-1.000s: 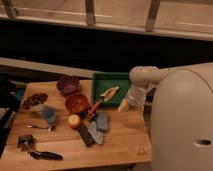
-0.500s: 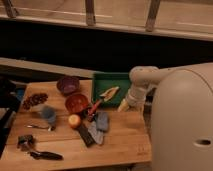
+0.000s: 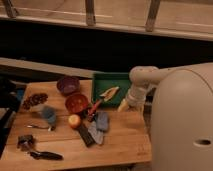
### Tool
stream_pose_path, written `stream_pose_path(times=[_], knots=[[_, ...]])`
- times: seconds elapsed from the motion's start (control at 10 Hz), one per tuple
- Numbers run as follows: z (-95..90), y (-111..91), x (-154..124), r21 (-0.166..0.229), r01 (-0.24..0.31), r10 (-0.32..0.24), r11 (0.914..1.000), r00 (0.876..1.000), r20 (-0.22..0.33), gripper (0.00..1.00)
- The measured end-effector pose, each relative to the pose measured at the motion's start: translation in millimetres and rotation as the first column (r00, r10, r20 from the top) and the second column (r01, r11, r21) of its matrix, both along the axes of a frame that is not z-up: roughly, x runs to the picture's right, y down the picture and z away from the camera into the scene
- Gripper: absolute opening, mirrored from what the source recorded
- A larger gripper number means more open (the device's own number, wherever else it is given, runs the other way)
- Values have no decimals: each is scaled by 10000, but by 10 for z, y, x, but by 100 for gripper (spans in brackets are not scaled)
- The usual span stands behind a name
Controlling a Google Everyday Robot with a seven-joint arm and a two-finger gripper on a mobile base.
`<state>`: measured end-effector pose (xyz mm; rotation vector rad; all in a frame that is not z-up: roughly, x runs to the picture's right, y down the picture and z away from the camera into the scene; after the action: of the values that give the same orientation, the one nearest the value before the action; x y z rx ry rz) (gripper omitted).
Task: Place towel in purple bowl
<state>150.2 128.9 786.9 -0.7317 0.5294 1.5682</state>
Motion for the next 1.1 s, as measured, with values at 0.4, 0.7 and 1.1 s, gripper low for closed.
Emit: stream_pose_path(times=[0.4,0.7,1.1], knots=[[0,0,0,0,0,0,10000,10000,0,74],[-1,12,2,-6,64,-64,10000,10000,-14,74],[-62,115,-399,192,1060,-1073,9942,9903,880,74]])
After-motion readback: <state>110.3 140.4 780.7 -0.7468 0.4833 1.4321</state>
